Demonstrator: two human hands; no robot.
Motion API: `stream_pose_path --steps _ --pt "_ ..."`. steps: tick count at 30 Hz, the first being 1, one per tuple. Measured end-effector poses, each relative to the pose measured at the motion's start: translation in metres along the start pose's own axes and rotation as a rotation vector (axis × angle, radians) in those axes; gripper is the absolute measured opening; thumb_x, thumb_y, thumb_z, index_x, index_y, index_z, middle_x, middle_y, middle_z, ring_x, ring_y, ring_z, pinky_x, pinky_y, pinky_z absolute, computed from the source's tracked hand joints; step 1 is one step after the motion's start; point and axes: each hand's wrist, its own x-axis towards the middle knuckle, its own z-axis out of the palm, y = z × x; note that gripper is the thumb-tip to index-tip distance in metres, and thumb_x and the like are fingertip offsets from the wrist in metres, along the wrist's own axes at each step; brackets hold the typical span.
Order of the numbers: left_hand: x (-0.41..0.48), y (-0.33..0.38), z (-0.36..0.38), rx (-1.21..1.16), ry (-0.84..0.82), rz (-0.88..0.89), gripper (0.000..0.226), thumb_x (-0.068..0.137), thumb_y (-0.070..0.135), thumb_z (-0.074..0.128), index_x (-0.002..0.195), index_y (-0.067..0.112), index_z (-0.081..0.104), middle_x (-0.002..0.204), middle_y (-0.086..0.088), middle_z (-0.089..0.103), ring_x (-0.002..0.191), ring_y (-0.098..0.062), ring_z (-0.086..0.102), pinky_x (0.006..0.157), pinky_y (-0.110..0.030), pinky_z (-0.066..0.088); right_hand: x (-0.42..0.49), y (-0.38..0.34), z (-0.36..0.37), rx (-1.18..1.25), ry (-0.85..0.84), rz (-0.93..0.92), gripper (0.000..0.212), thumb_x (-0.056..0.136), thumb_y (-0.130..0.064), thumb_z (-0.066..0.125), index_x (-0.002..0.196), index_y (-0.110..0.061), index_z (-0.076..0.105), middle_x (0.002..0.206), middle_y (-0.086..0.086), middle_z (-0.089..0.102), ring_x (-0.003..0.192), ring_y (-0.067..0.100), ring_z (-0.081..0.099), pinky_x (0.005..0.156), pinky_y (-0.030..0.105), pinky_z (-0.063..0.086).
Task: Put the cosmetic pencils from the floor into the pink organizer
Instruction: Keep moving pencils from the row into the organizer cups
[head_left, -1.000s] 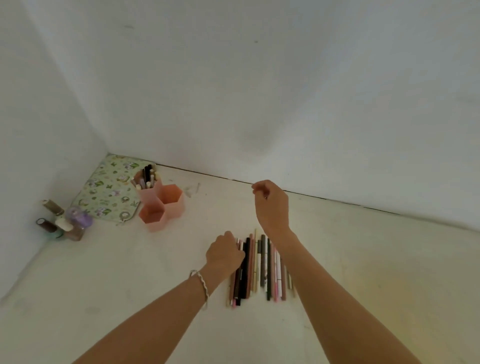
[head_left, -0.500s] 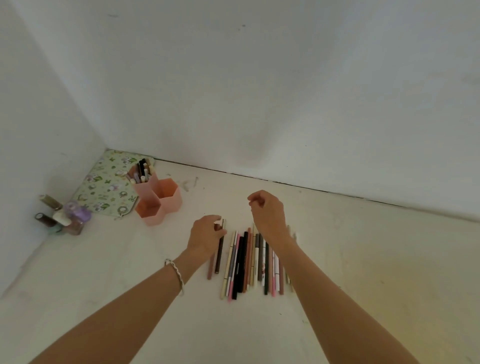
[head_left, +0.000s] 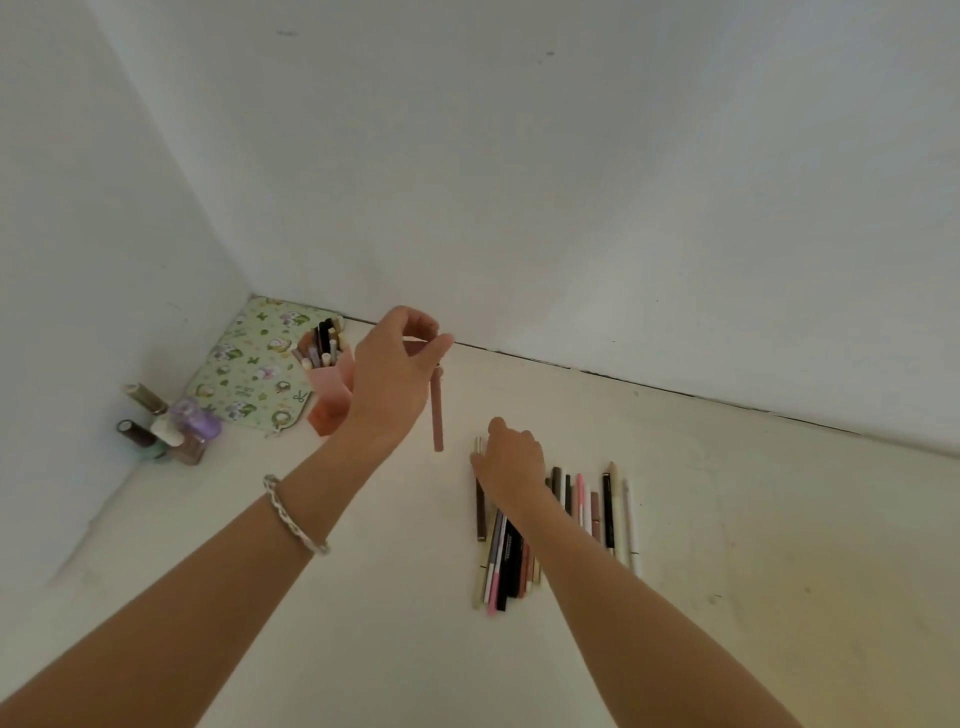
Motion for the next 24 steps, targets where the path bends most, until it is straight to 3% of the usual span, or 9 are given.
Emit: stream_pose_path --steps 3,6,9,13,17,21,24 --pt "-0.004 0.005 -0.002 -0.041 0.017 0.041 0.008 0.090 0.011 0.068 0.096 0.013 0.063 0.083 0.001 0.061 0.076 -0.017 0.063 0.070 -0.043 0.061 0.001 -0.005 0.008 -0.039 0.024 -0.055 0.038 0.093 -0.008 0.046 0.130 -0.010 0.040 0.090 0.007 0.062 0.088 0.022 0.050 0.077 0.032 0.040" --pt "0.001 0.011 -0.018 -0.080 0.074 0.106 0.012 0.091 0.009 0.068 0.101 0.014 0.063 0.084 0.000 0.063 0.077 -0.020 0.065 0.072 -0.040 0.061 0.005 -0.013 -0.006 0.388 0.117 -0.011 0.046 0.089 -0.002 0.047 0.133 -0.012 0.038 0.074 0.007 0.060 0.071 0.023 0.057 0.061 0.036 0.050" --pt "0.023 0.018 -0.053 -0.132 0.291 0.212 0.017 0.090 0.011 0.067 0.105 0.017 0.062 0.088 0.002 0.065 0.079 -0.020 0.068 0.070 -0.034 0.061 0.016 -0.022 -0.036 0.632 0.398 -0.011 0.038 0.089 -0.006 0.049 0.125 -0.017 0.043 0.070 -0.001 0.053 0.058 0.011 0.050 0.052 0.024 0.038" --pt "0.057 0.012 -0.097 -0.108 0.548 0.301 0.014 0.088 0.013 0.064 0.101 0.018 0.059 0.094 -0.007 0.064 0.082 -0.027 0.068 0.072 -0.042 0.060 0.023 -0.041 -0.074 0.857 0.608 -0.090 0.033 0.091 -0.010 0.049 0.115 -0.029 0.041 0.075 -0.004 0.055 0.056 0.009 0.051 0.052 0.020 0.043" --pt "0.074 -0.020 -0.102 -0.017 0.533 0.271 0.013 0.090 0.013 0.063 0.102 0.016 0.059 0.099 -0.008 0.063 0.086 -0.023 0.066 0.082 -0.044 0.056 0.023 -0.066 -0.092 0.960 0.706 -0.193 0.031 0.093 -0.010 0.051 0.118 -0.027 0.043 0.077 -0.010 0.057 0.064 0.005 0.056 0.057 0.011 0.044" --pt "0.075 -0.060 -0.096 0.156 0.442 0.226 0.012 0.088 0.011 0.066 0.094 0.020 0.059 0.095 -0.003 0.065 0.081 -0.005 0.059 0.081 -0.020 0.049 0.022 -0.091 -0.094 0.984 0.706 -0.254 0.032 0.093 -0.012 0.052 0.117 -0.031 0.043 0.085 -0.015 0.058 0.075 0.004 0.059 0.064 0.009 0.044" --pt "0.067 -0.083 -0.099 0.301 0.337 0.166 0.008 0.092 0.021 0.062 0.095 0.015 0.066 0.098 0.001 0.068 0.094 -0.015 0.061 0.091 -0.031 0.047 0.020 -0.106 -0.092 0.979 0.694 -0.292 0.033 0.094 -0.013 0.053 0.120 -0.031 0.042 0.088 -0.017 0.058 0.079 0.004 0.060 0.066 0.008 0.045"
